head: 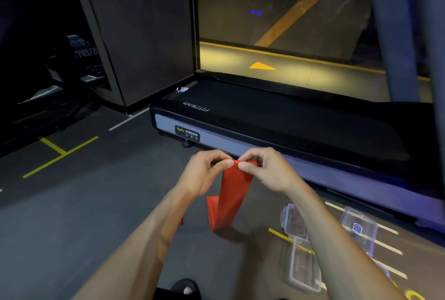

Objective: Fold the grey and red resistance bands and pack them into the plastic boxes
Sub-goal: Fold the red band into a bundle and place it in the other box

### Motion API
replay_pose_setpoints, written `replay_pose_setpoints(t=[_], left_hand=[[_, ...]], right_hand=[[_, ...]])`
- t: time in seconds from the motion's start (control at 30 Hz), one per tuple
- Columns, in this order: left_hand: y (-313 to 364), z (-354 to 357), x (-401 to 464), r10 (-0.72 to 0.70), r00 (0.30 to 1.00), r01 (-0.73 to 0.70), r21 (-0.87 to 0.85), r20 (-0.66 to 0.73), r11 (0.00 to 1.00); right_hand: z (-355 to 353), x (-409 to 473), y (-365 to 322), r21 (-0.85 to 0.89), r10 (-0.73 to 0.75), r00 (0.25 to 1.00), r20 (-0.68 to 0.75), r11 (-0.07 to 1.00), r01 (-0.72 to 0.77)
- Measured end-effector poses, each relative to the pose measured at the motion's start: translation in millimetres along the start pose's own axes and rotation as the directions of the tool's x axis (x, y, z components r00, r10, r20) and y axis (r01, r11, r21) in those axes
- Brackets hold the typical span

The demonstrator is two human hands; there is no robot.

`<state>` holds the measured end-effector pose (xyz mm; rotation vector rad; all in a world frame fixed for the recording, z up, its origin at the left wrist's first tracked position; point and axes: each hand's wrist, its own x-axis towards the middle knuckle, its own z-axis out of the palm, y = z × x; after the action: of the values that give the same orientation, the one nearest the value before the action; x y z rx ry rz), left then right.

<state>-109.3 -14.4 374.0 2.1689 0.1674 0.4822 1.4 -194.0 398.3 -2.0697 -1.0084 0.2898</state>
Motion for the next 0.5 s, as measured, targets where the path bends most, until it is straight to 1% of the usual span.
replay_pose_setpoints(t=[0.07,0.17,0.3,0.4,0.5], left_hand=[[5.6,-2.0,1.3,-0.026,1.000,0.026,-0.031,0.011,0.999],[14.1,-4.1,2.1,-0.054,0.998,0.057,-0.109,0.024,0.992],[22.6,-3.7,-1.4,-0.055,0.998,0.044,-0.250,-0.037,0.967],[22.0,-3.2,-1.8,-0.020,0.997,0.000,-0.267,-0.073,0.964],[17.7,-5.3,0.0,0.018,0.998,-0.030,-0.235,-0.053,0.971]], right_hand=[[-6.1,-3.7,-5.0,-0.039,-0.028,0.999,-0.032,0.999,0.026],[-14.5,-7.0,-13.0,-0.068,-0.047,0.998,-0.039,0.997,0.044],[-19.2,-7.9,-24.0,-0.096,-0.079,0.995,-0.056,0.993,0.074],[-18.5,-4.9,-26.8,-0.086,-0.065,0.997,-0.051,0.994,0.060],[-21.7,-0.9,-23.8,0.012,-0.030,0.999,-0.030,0.999,0.030]])
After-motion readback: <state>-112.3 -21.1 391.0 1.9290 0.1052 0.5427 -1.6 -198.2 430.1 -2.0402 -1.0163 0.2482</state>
